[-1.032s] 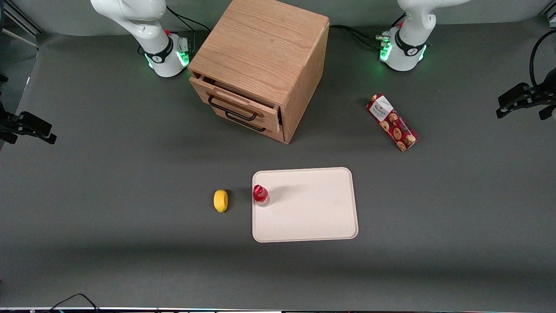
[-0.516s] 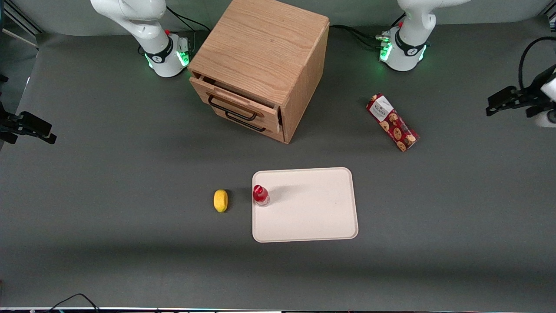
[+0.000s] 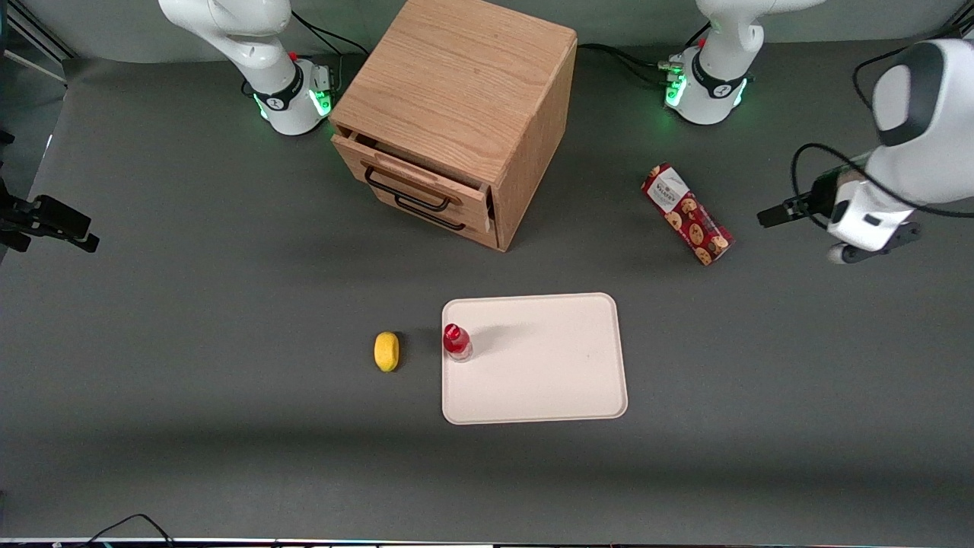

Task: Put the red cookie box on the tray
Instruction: 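Move the left gripper over the red shortbread box, then lower the left gripper and close it around the box's end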

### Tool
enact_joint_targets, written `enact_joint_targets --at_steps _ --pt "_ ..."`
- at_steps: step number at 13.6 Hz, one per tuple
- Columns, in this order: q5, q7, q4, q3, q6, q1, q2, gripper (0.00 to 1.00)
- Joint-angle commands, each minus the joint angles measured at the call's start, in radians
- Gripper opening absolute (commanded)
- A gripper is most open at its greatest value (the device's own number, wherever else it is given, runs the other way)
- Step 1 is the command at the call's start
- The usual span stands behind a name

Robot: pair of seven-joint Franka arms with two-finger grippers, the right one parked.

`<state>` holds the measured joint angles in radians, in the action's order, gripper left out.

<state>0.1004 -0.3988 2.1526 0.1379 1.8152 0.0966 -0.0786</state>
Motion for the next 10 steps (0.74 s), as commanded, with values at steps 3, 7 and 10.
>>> enact_joint_targets --at_steps 3,7,10 --pt "0.081 -0.11 0.34 0.051 0.323 -0.012 -0.099 1.0" --pt "0.085 -0.184 0.541 0.092 0.596 -0.012 -0.083 1.0" --pt "0.11 -0.253 0.59 0.136 0.673 -0.012 -0.046 1.0"
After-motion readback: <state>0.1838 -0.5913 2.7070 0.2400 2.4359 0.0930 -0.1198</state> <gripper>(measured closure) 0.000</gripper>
